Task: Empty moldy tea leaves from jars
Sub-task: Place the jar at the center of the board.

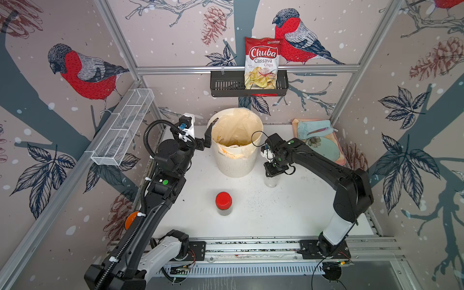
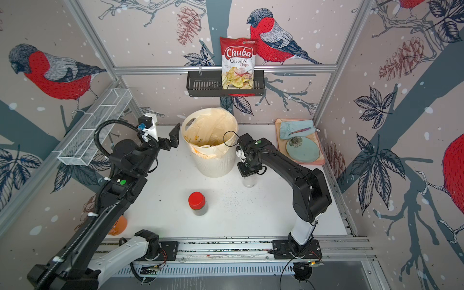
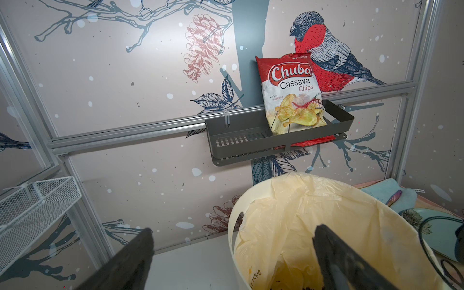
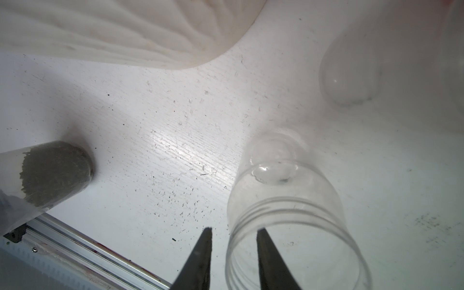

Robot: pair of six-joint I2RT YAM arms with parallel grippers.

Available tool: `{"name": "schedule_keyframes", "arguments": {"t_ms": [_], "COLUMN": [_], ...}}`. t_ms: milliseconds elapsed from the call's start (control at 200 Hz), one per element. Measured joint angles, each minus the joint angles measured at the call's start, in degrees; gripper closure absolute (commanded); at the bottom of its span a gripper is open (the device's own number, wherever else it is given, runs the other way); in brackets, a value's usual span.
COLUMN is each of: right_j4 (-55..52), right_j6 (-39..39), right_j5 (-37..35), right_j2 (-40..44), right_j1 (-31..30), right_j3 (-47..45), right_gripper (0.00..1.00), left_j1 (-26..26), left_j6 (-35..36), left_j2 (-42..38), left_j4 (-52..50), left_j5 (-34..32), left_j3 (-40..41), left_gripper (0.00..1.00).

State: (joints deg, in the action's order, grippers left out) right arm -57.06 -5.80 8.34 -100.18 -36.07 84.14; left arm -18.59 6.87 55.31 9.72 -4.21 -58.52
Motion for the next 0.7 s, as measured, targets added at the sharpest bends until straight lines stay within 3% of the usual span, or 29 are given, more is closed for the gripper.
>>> {"name": "schedule_keyframes", "arguments": {"t_ms": [275, 420, 695], "right_j4": [0.13, 1.2, 7.19], "right_j6": [-0.17, -0.42, -2.12], "right_j5": [-0.37, -0.61, -0.55], "right_j2": [2.03, 4.59, 16.06], "right_j1": [-0.2, -0.22, 2.21], "right_j3": [1.05, 1.73, -2.36], "right_gripper": [0.36, 0.3, 0.14], "left_j1": [0.0, 0.0, 0.0], "left_j6": [0.0, 0.0, 0.0], "left_j2": [-0.04, 0.02, 0.15], "left_j4": [0.0, 0.0, -0.04], "left_j5": [0.17, 0.15, -0.35], "left_j3": [0.0, 0.0, -0.02], "left_gripper": [0.03, 0.03, 0.03]}}
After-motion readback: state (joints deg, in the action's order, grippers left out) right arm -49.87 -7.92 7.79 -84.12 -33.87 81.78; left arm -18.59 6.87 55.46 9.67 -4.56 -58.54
